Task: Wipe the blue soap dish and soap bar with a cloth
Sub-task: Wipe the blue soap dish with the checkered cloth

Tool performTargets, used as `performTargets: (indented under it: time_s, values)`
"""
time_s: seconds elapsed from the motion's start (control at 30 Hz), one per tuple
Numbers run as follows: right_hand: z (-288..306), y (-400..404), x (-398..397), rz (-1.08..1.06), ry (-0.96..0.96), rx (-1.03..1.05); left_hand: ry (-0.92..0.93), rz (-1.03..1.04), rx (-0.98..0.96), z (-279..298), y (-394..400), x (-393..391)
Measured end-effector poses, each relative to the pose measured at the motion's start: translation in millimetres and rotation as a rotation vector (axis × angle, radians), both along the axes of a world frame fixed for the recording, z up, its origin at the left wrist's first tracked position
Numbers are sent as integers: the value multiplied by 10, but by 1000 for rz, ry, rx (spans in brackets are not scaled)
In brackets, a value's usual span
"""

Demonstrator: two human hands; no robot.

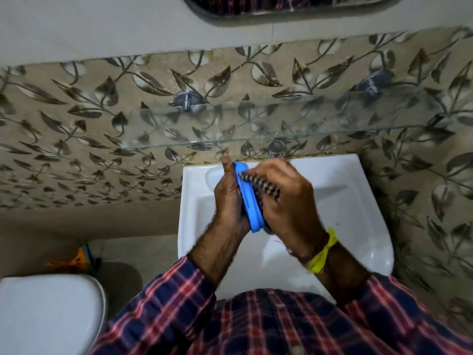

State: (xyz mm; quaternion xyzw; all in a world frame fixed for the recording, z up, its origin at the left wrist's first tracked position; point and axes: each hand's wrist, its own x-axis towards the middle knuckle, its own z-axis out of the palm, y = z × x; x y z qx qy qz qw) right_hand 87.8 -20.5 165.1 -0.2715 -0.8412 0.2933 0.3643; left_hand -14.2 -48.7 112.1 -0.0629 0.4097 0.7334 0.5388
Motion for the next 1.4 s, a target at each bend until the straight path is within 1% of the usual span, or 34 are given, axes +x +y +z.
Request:
performTargets:
  time_s: [0.03, 0.1, 0.17, 0.23, 0.3, 0.37, 0.43, 0.5, 0.57, 0.63, 0.7, 0.73, 0.83, 0.93, 1.03, 1.07, 1.1, 1.13, 1.17, 1.2, 1.23, 1.27, 1.3, 1.33, 1.4]
  values:
    - [-41, -51, 62, 34, -1, 0, 3, 10, -28, -5, 16, -51]
    - [-68, -130, 178, 77, -10, -10, 69, 38, -77, 14, 5, -80]
    - [-24, -15, 106, 47, -20, -21, 47, 7, -76, 22, -11, -1]
    - [43, 96, -22, 4, -29, -13, 81, 24, -52, 45, -5, 54]
    - [52, 51, 14, 52, -40, 47, 104, 97, -89, 66, 44, -34]
    - [-3, -72, 192, 109, -98, 136, 162, 167, -173, 83, 61, -140]
    - [-13, -112, 264, 91, -131, 149, 200, 151, -213, 36, 53, -122]
    - [9, 8, 157, 43, -115, 119, 103, 71, -146, 8, 35, 0]
    - [21, 58, 95, 38, -86, 122, 27, 68, -89, 26, 41, 26]
    - [-51, -13, 172, 70, -89, 165, 22, 159, -162, 14, 59, -68]
    - [-126, -108, 283, 79, -79, 185, 64, 197, -261, 16, 82, -129]
    - [-154, -111, 289, 70, -68, 176, 59, 186, -272, 8, 74, -125]
    - [-214, -79, 195, 64, -48, 128, -57, 140, -283, -20, 45, -79]
    - [-251, -126, 204, 51, -51, 122, -5, 148, -333, -55, 89, -159]
    - [-272, -72, 176, 24, -4, 88, 5, 95, -280, -66, 114, -104]
    - [-273, -42, 159, 8, 21, 60, 66, 67, -278, -62, 88, -60]
    - [-273, -9, 152, -11, 48, 22, 209, 62, -293, -80, 35, -47]
    - [-266, 30, 161, -34, 73, -19, 437, 97, -306, -86, -26, -52]
    - [-257, 68, 183, -55, 96, -57, 770, 188, -310, -66, -85, -89]
    - [-242, 94, 210, -69, 110, -86, 1118, 282, -232, -65, -136, -156]
    - [-224, 111, 230, -72, 117, -104, 1430, 304, -126, -67, -170, -223]
    - [-207, 121, 231, -65, 118, -111, 1622, 261, -38, -64, -177, -261]
    - [-188, 115, 214, -46, 109, -113, 1685, 196, -15, -44, -155, -262]
    - [-174, 90, 190, -16, 96, -110, 1677, 154, -50, -12, -129, -230]
    - [-152, 26, 143, 39, 85, -92, 1595, 141, -145, 34, -82, -160]
